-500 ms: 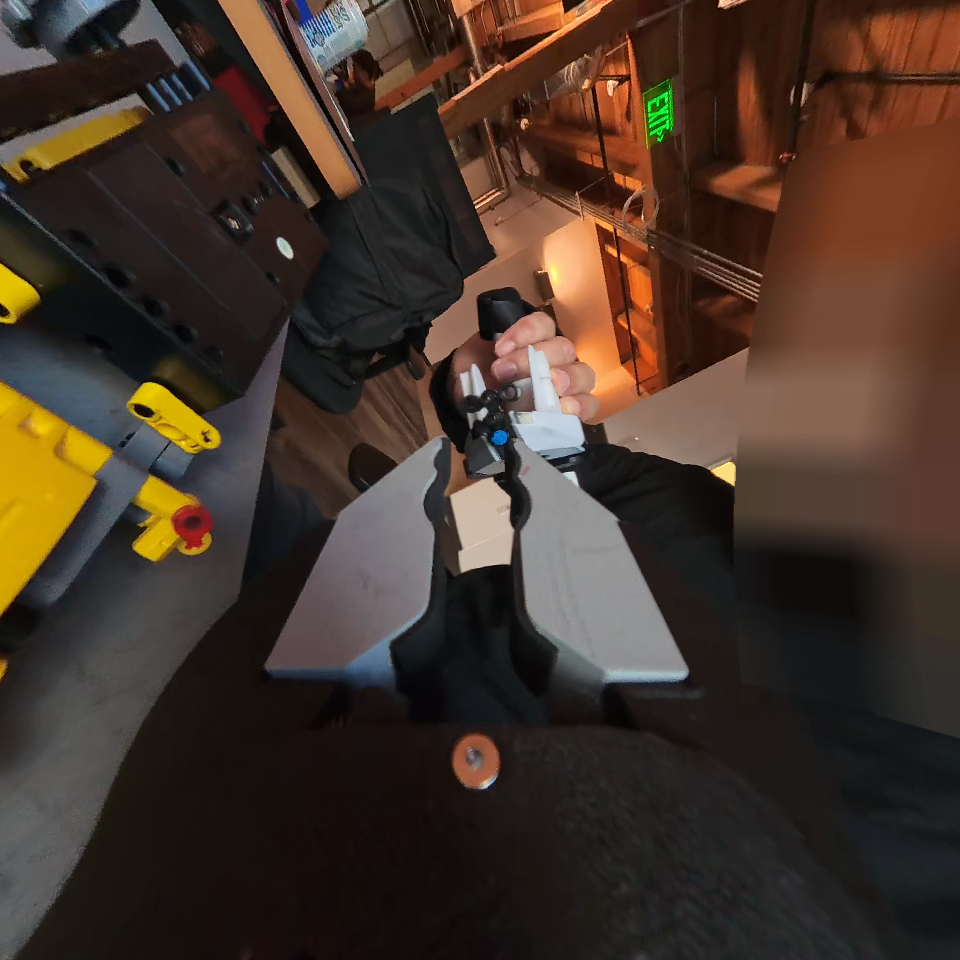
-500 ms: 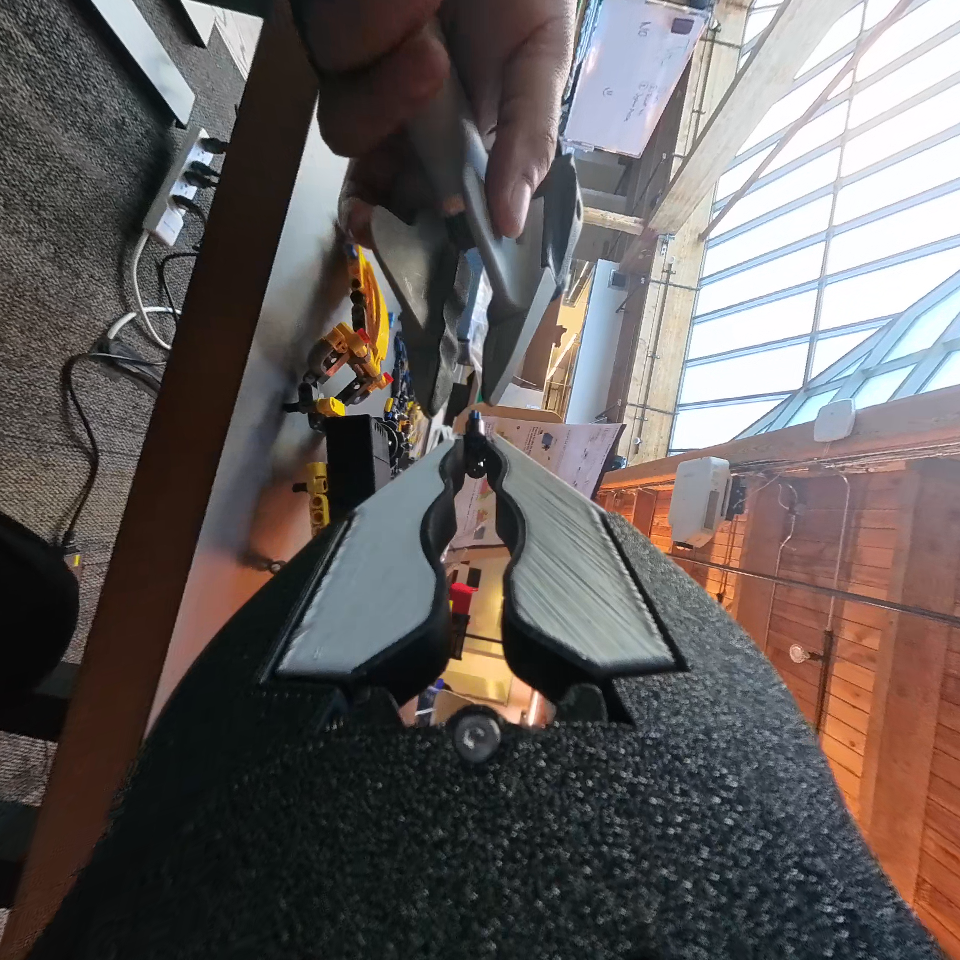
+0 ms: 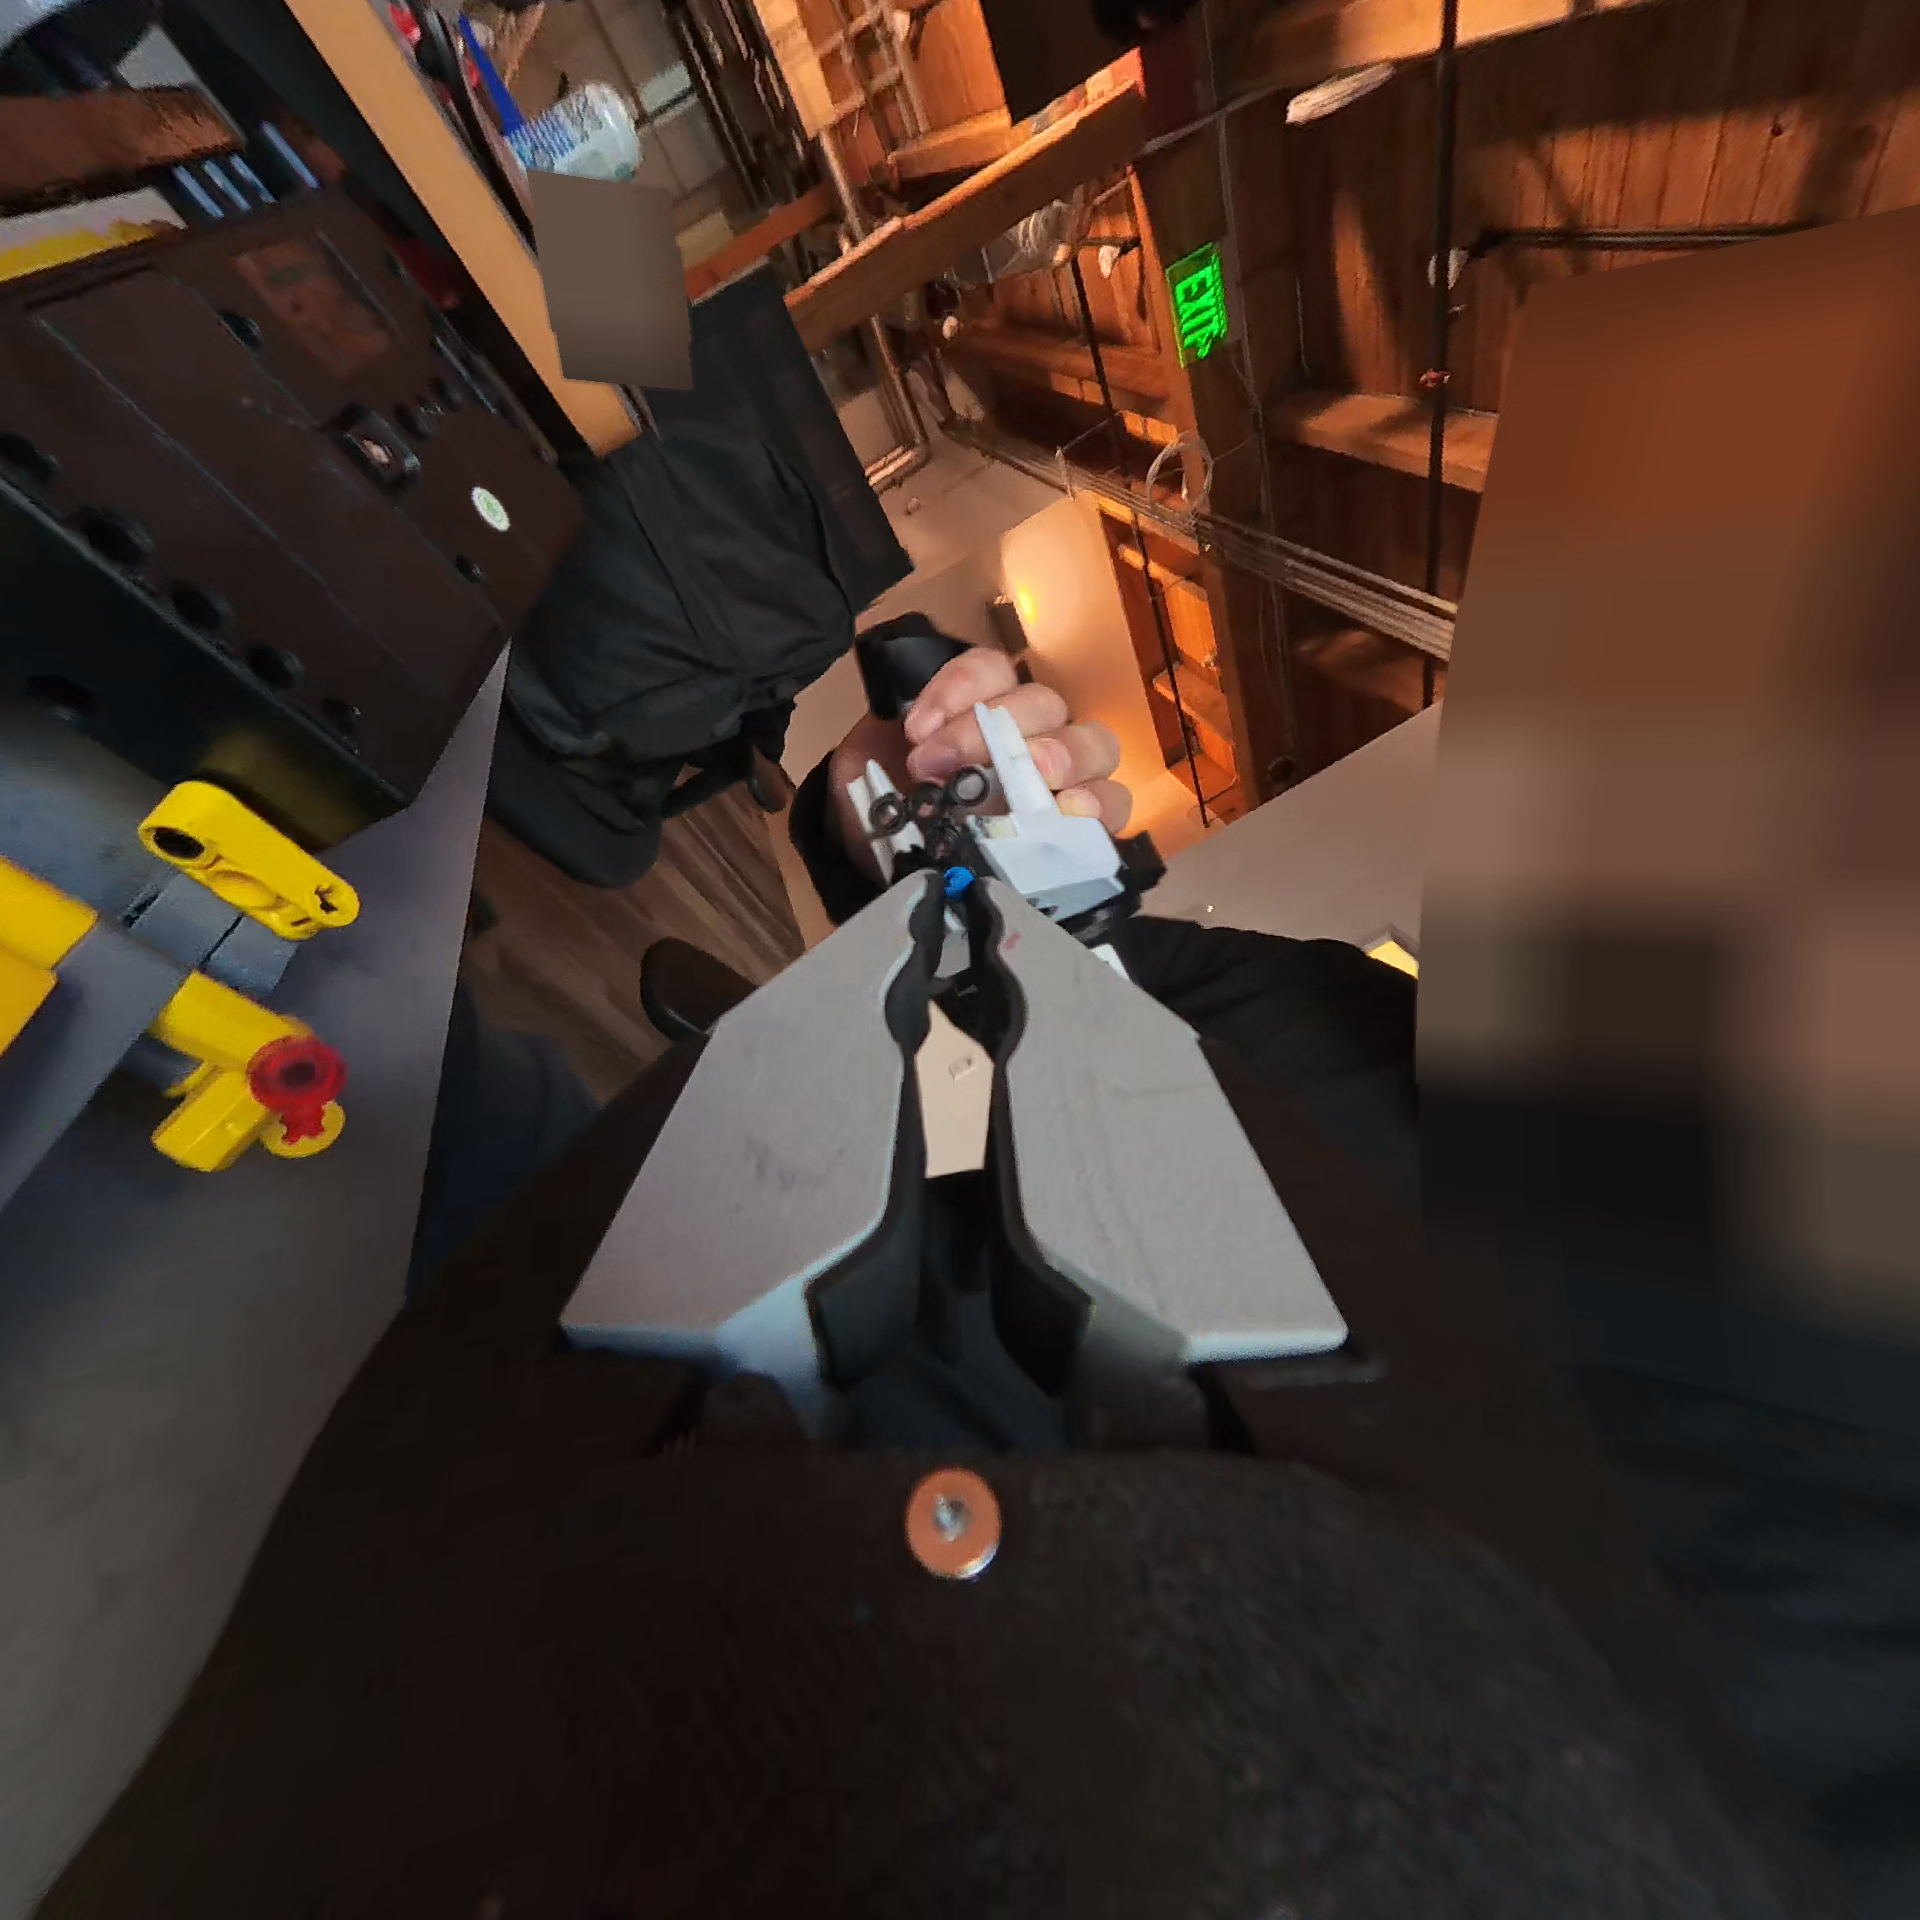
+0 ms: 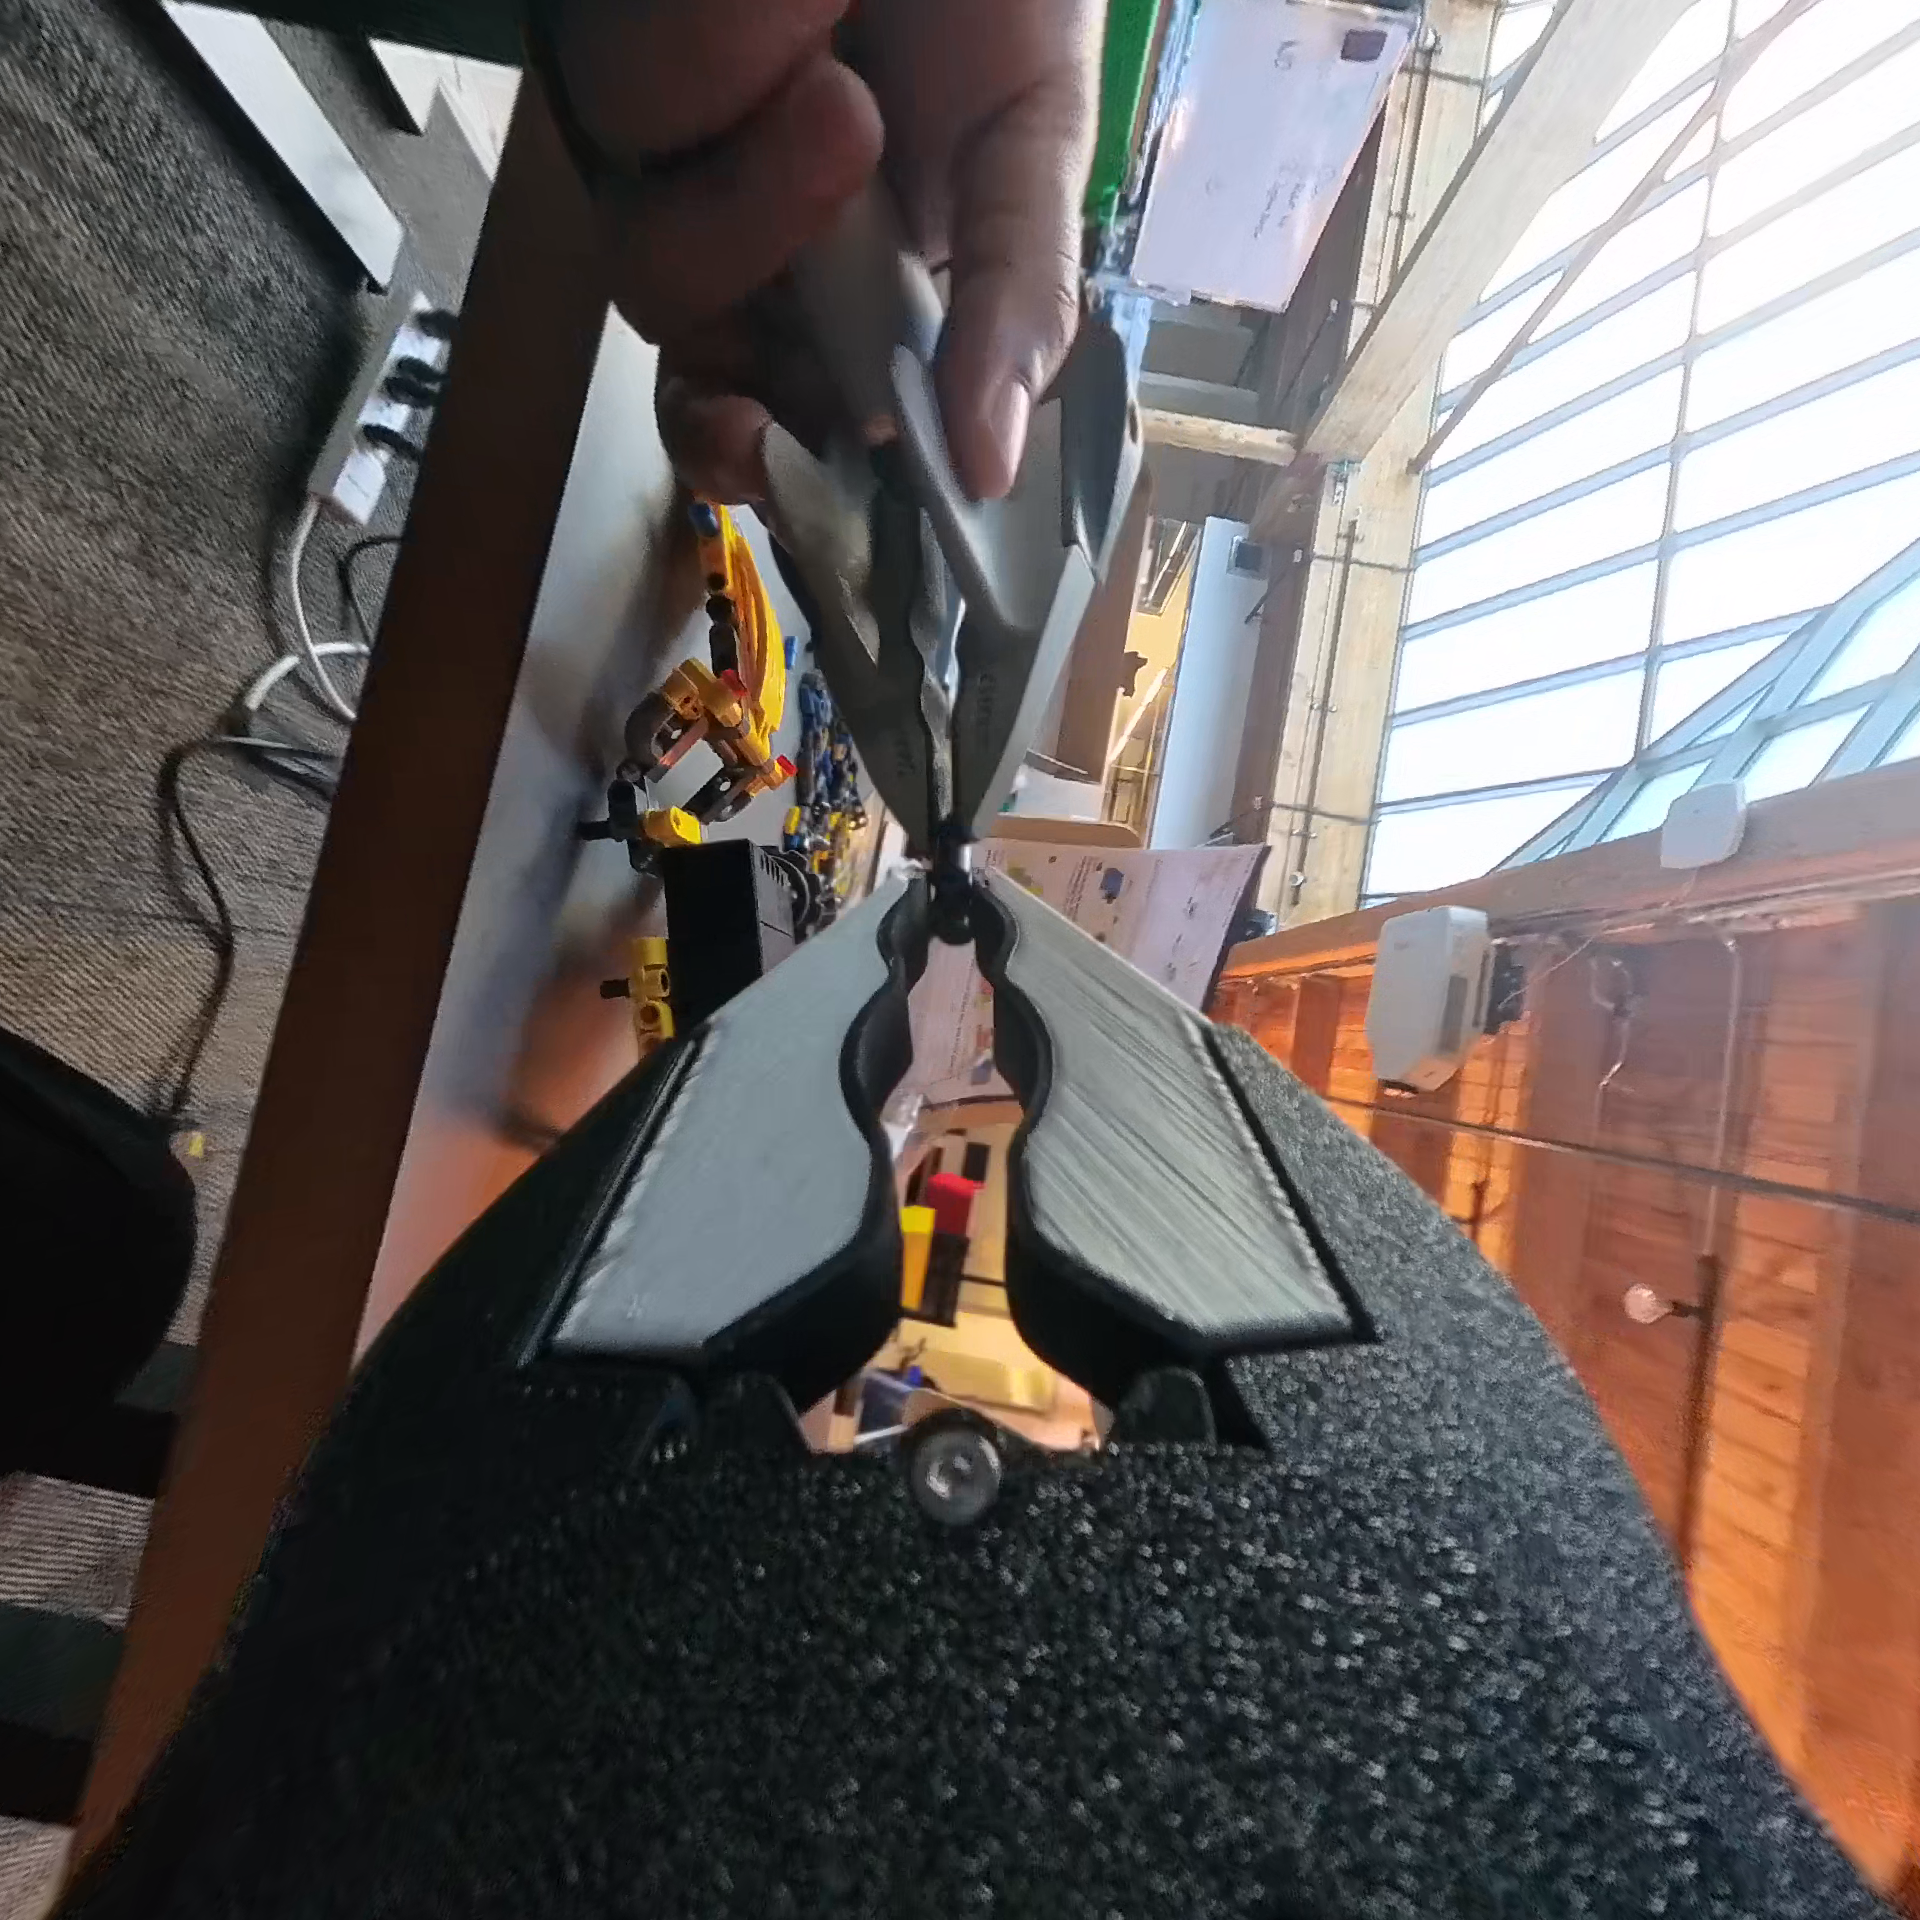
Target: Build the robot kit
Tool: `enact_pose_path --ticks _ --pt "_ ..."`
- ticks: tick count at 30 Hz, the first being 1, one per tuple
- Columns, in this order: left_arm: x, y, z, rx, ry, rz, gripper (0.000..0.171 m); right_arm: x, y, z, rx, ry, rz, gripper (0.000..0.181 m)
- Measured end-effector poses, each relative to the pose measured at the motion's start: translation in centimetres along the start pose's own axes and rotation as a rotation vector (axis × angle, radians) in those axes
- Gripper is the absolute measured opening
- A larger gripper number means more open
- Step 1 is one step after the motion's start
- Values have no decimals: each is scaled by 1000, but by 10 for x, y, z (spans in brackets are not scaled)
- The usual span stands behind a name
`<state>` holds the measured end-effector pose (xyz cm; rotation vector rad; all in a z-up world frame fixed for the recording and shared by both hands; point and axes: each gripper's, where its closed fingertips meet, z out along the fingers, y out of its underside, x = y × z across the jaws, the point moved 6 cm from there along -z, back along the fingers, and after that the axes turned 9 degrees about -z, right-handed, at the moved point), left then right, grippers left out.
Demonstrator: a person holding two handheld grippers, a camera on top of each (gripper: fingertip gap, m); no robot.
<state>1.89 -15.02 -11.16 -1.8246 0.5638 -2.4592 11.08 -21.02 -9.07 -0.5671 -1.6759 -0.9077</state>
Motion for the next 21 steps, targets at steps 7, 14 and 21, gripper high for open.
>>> enact_pose_path --ticks 7,14,21 --pt "3 11 -9 60 88 110 1 -3 7 -12 79 -100 608 6" --pt "44 22 -2 -28 292 448 1 2 15 -17 662 -451 1559 25" --pt "49 26 5 -47 434 491 1 36 30 -14 970 -427 1755 29"
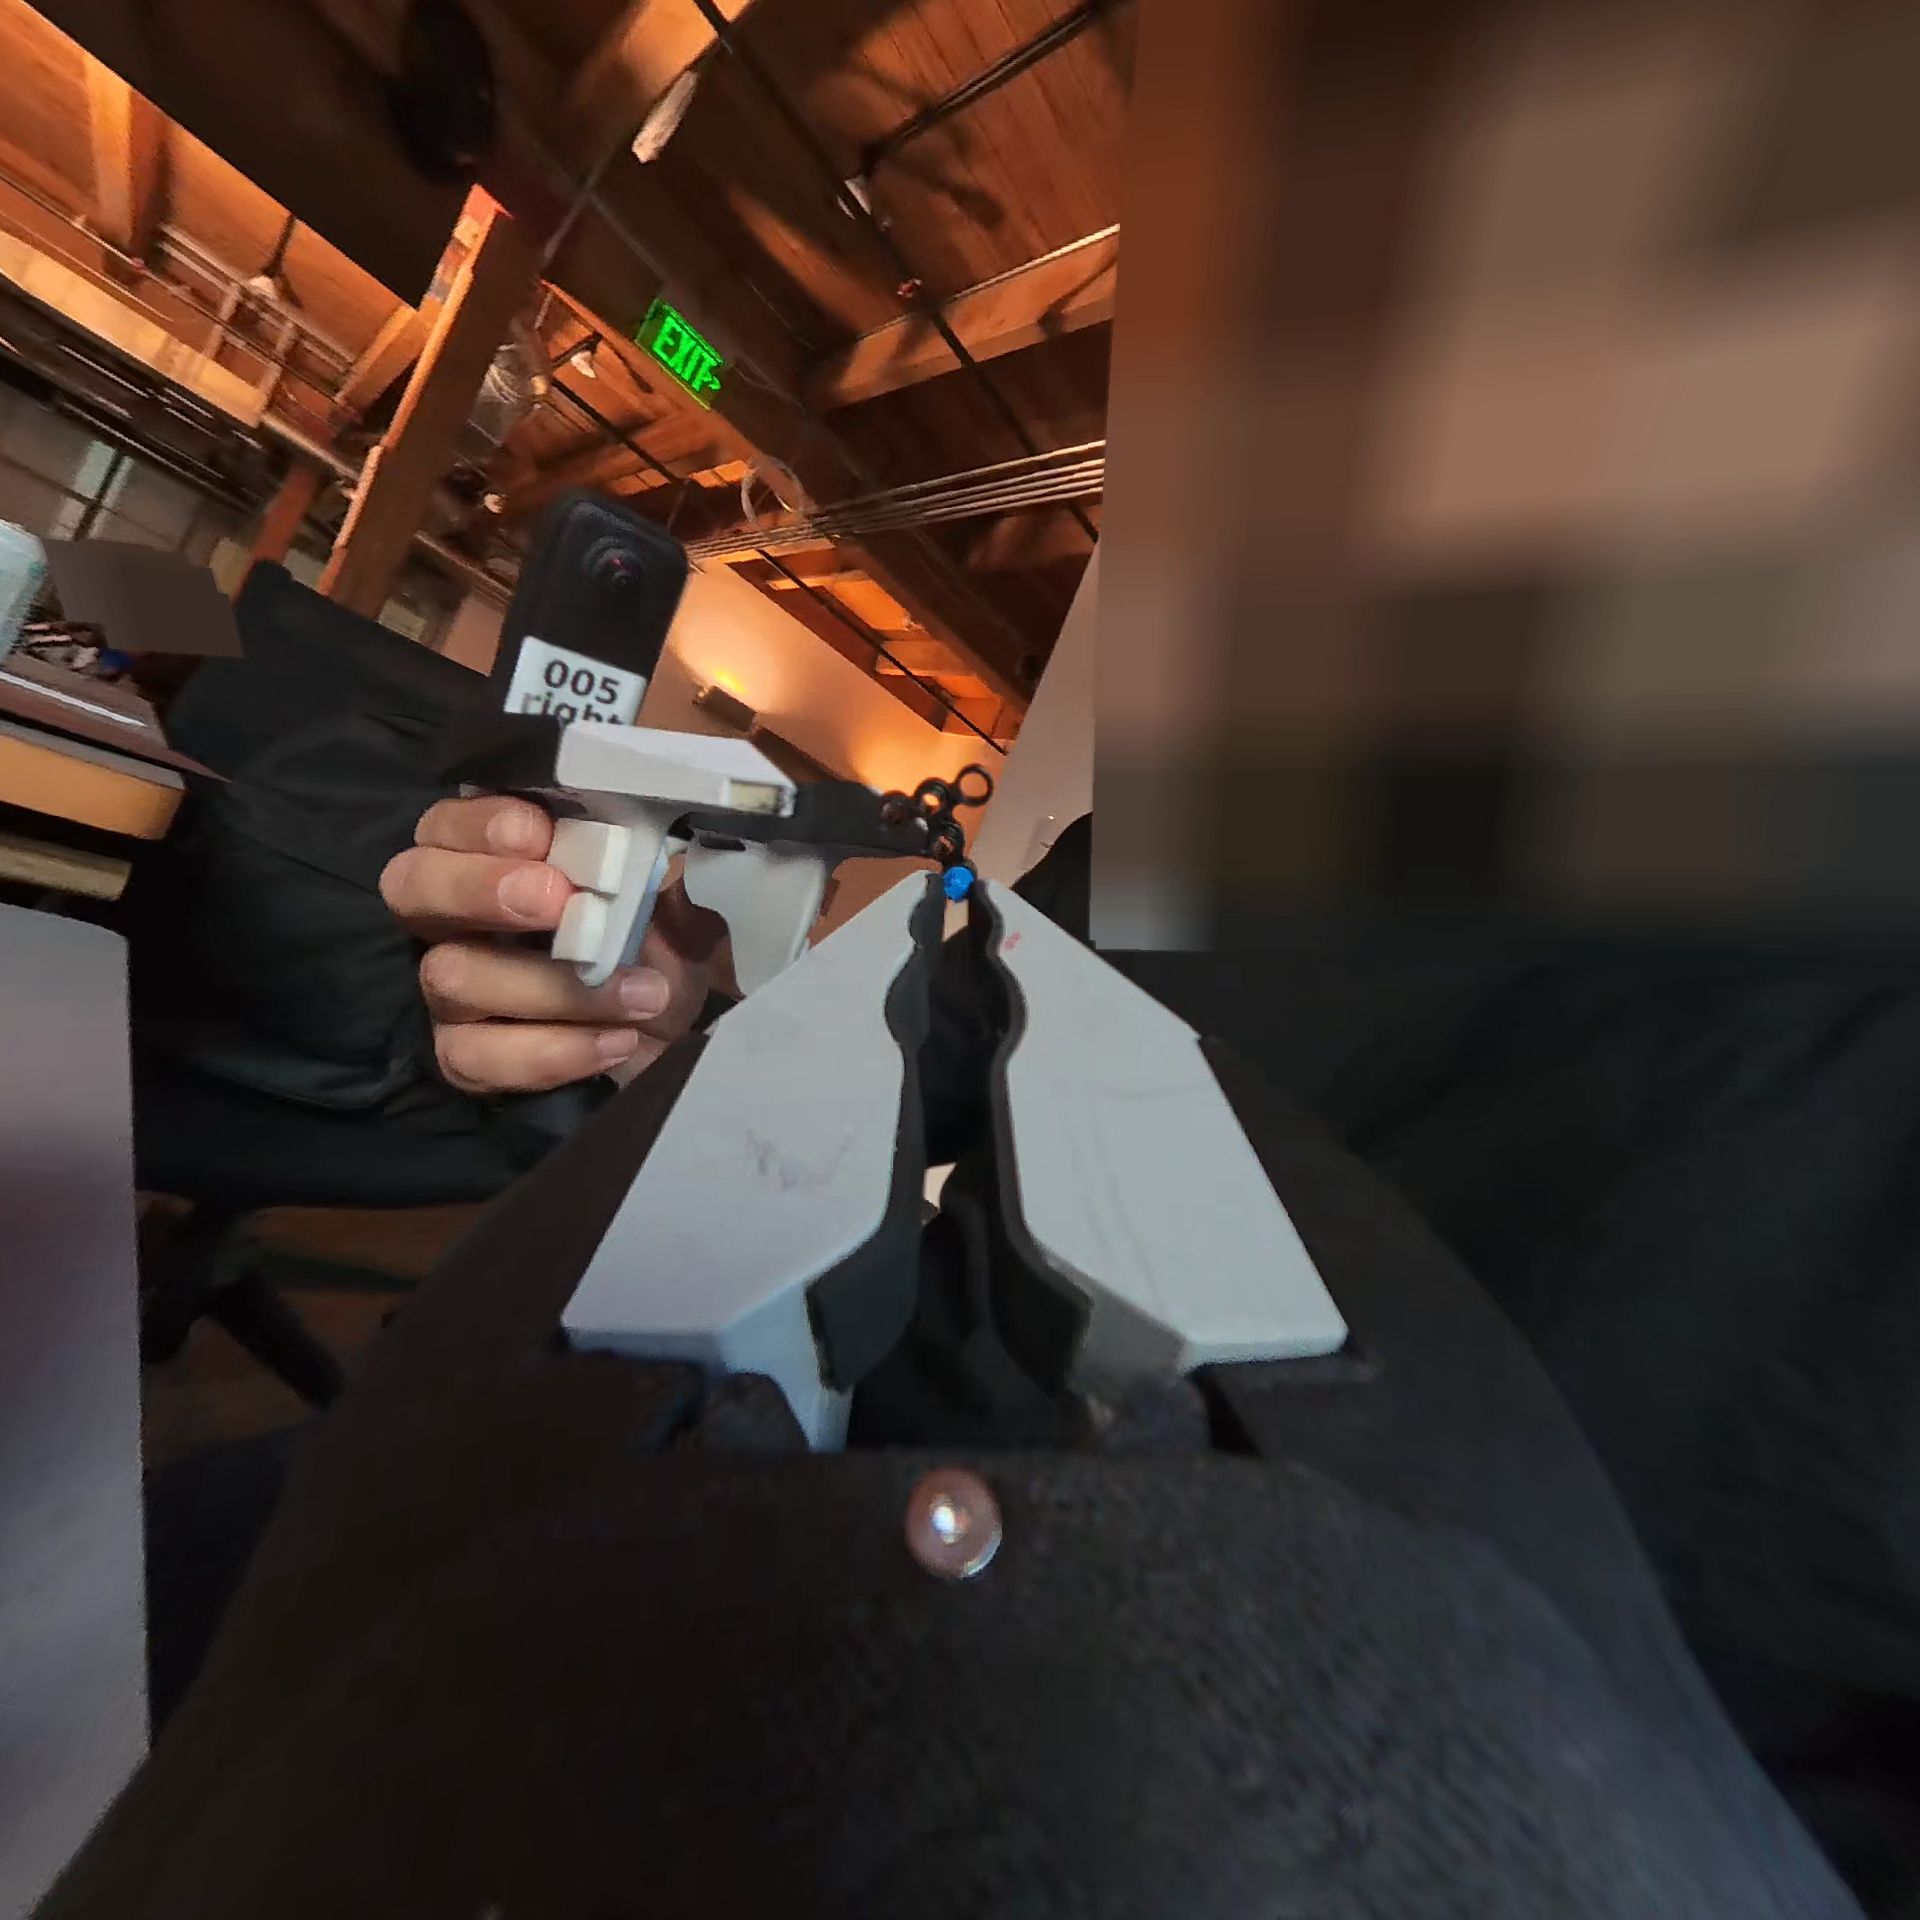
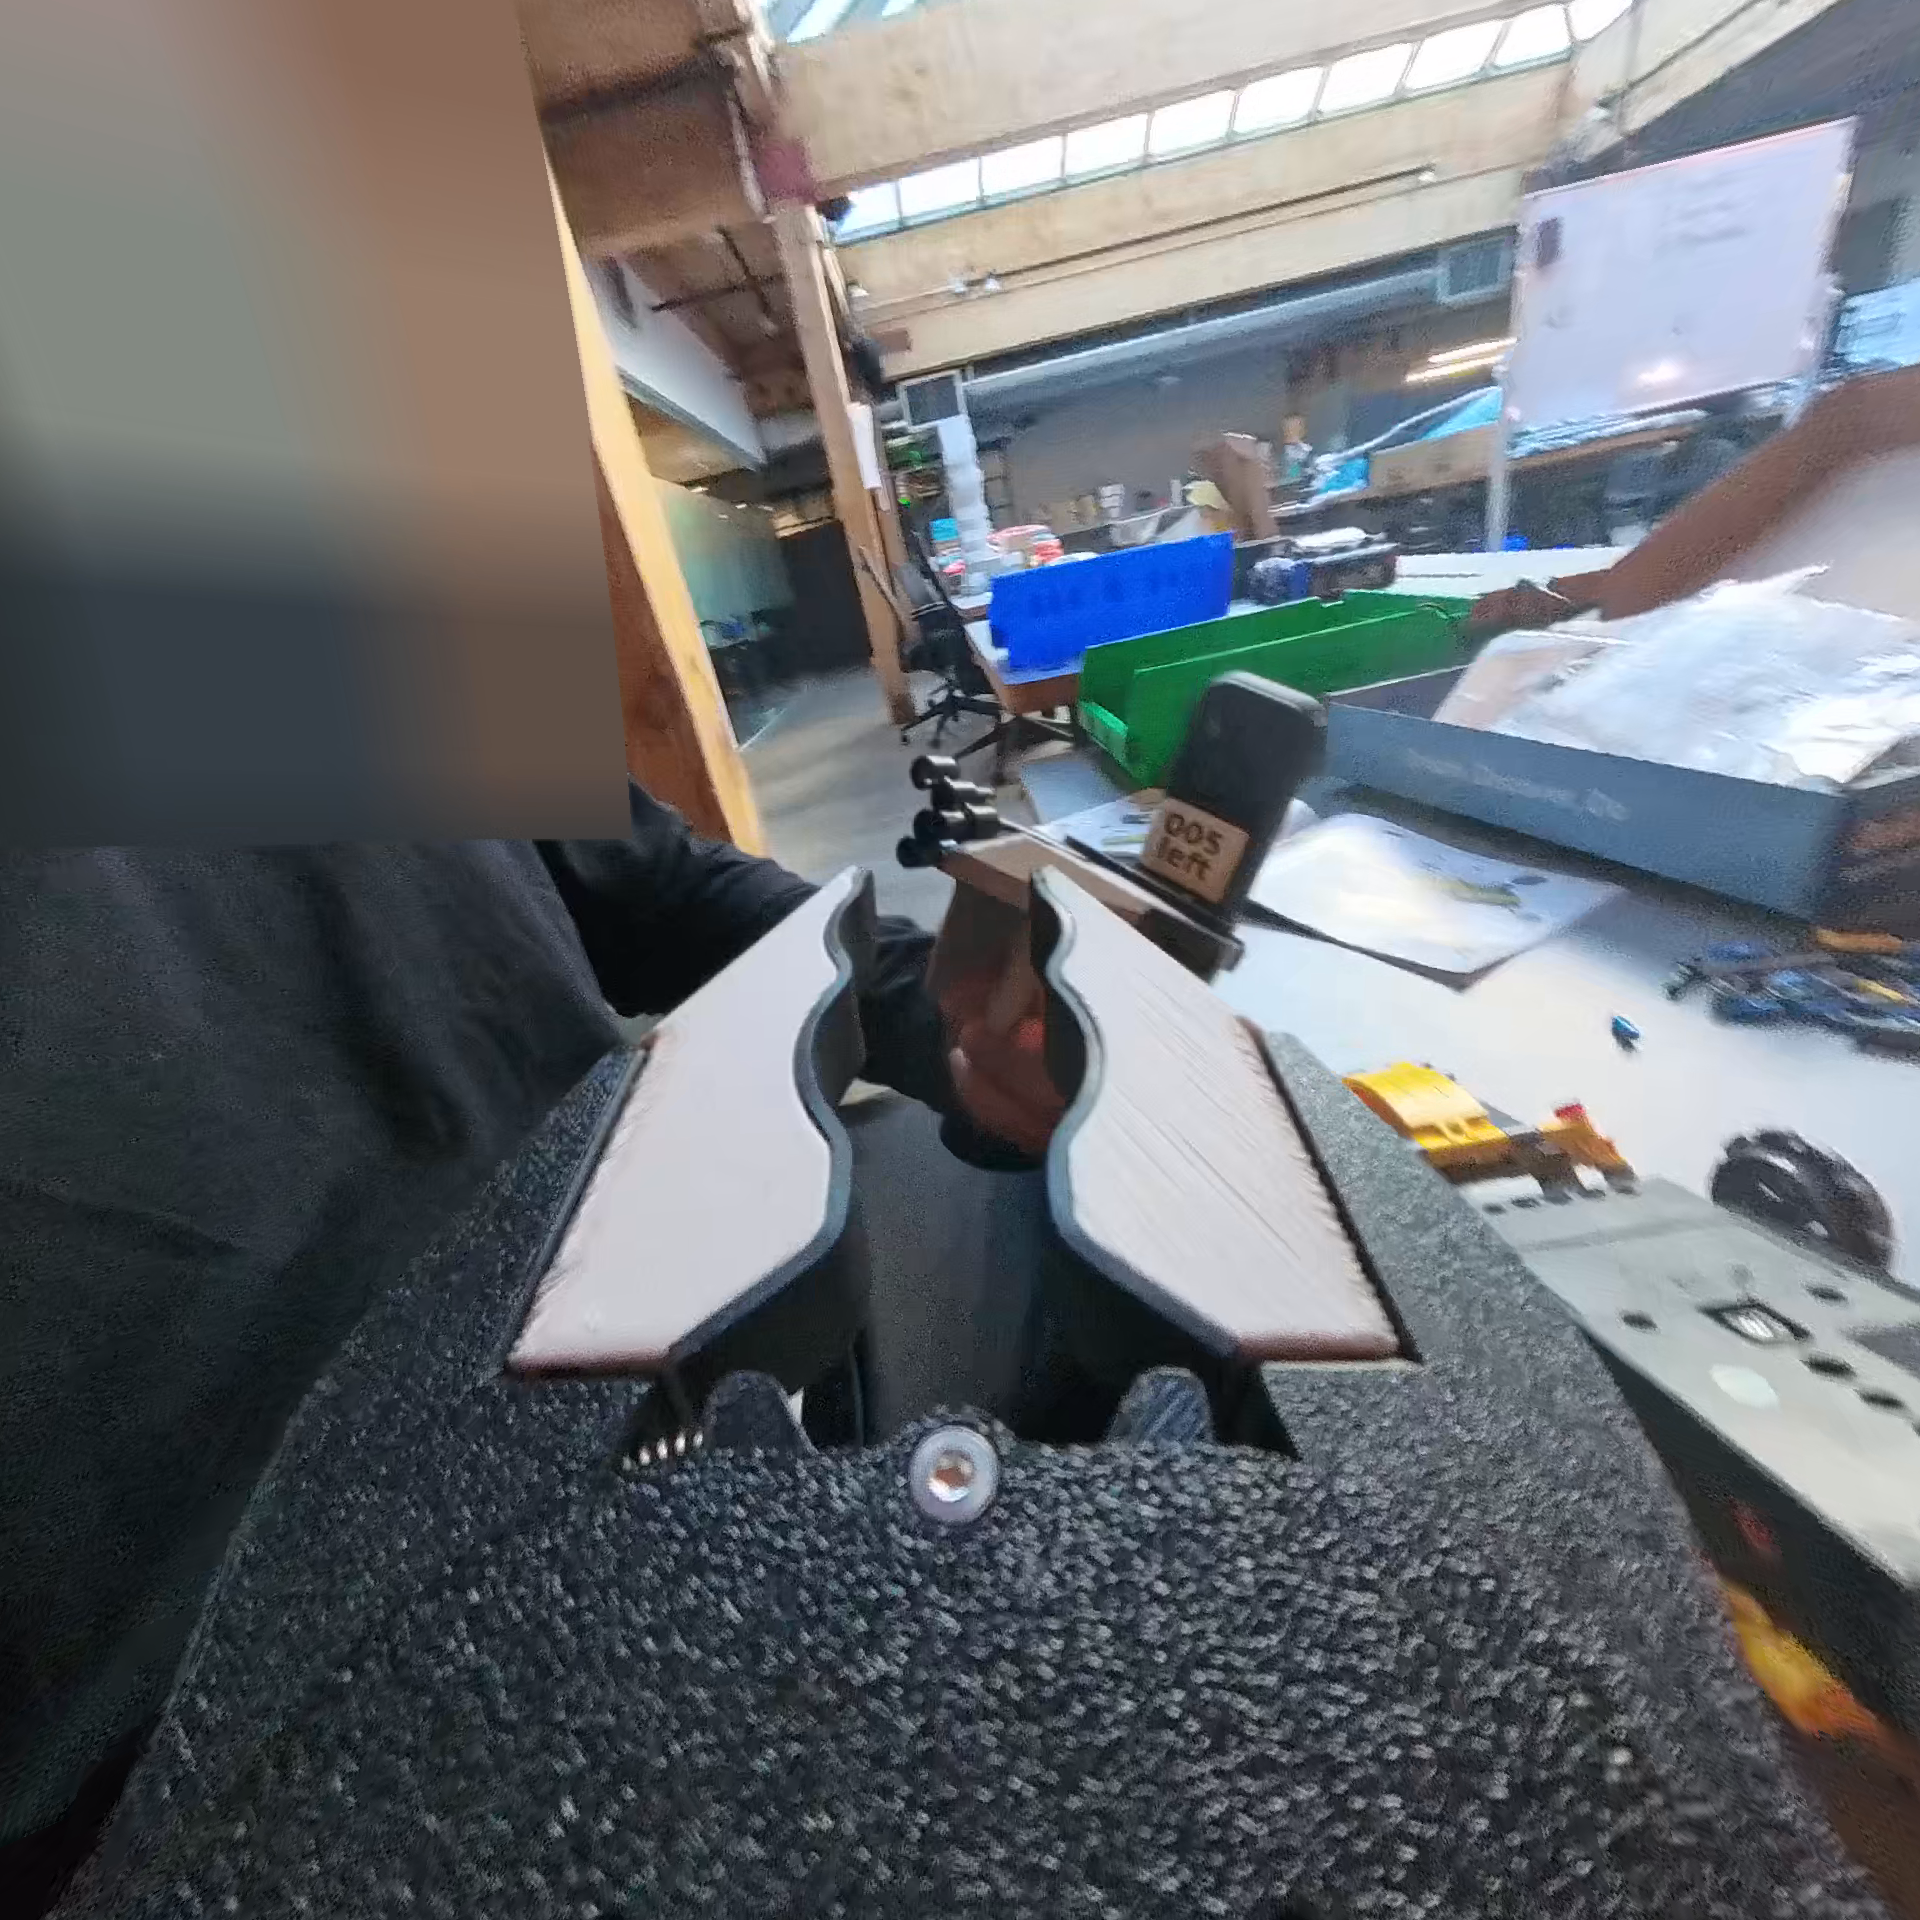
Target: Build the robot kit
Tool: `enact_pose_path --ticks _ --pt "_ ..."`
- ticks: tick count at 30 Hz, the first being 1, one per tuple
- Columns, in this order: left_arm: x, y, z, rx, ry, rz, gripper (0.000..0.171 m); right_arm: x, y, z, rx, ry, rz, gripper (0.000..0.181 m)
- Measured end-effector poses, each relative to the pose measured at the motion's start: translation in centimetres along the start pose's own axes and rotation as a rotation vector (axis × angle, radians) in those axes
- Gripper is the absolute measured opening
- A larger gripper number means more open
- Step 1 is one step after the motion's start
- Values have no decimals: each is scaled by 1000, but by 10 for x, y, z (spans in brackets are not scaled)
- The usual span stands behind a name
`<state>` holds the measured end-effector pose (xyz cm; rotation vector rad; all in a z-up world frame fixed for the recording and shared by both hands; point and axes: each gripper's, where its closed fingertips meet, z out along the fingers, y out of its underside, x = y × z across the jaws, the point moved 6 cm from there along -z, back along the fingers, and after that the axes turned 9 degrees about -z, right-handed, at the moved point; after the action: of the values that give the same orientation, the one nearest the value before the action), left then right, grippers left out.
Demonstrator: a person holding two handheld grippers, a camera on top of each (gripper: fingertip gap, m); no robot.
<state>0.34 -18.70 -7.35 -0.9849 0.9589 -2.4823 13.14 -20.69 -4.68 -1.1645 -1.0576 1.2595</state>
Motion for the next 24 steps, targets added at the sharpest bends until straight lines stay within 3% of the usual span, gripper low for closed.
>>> enact_pose_path --ticks 4,8,16,20,24 --pt "-3 2 3 -32 21 -11 1 -3 -1 14 -17 -72 11 31" --pt "0 0 3 -43 53 -15 1 1 1 16 -32 -78 -2 17" --pt "-2 1 2 -70 62 -34 1 0 2 20 -73 -117 -28 19" --pt "-4 -2 -2 -74 -23 32 1 3 1 21 -146 23 -156 32" --pt "-5 -5 -3 -192 -225 219 1 0 1 11 -228 122 -189 33"
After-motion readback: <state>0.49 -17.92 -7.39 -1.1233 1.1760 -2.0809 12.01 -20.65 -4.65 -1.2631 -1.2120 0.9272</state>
